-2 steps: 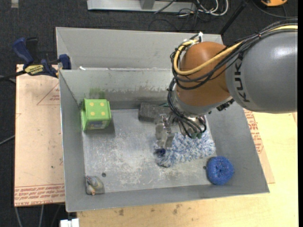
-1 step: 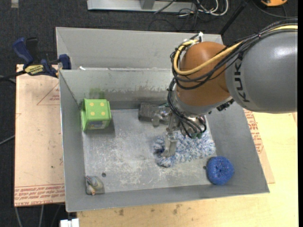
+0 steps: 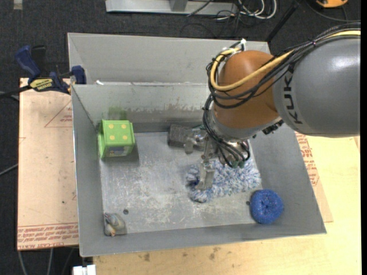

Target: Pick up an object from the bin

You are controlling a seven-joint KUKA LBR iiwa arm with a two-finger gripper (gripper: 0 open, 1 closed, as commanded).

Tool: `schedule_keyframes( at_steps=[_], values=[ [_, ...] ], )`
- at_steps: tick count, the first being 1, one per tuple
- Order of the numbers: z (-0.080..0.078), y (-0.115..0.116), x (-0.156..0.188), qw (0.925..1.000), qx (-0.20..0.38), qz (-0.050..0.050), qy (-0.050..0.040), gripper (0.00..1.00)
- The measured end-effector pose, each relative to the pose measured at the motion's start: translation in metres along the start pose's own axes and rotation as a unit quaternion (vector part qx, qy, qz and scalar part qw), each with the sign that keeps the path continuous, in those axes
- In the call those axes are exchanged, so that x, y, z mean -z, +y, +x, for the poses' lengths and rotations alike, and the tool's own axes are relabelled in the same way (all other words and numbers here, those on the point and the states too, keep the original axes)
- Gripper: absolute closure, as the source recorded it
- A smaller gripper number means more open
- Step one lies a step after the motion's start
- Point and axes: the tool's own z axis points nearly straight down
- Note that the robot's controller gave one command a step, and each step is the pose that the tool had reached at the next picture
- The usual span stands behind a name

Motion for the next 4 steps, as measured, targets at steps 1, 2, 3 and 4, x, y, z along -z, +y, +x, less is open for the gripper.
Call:
schedule_keyframes(
  at_steps=[1,2,3,4],
  values=[
    [0.014,-0.02,-0.03,1.0,-0.009,0.0,-0.0027,0.0],
    [0.018,-0.046,-0.084,0.9993,-0.037,0.0,0.0,1.0],
    [0.018,-0.046,-0.084,0.9993,-0.037,0.0,0.0,1.0],
    [0.018,-0.046,-0.084,0.9993,-0.037,0.0,0.0,1.0]
  ],
)
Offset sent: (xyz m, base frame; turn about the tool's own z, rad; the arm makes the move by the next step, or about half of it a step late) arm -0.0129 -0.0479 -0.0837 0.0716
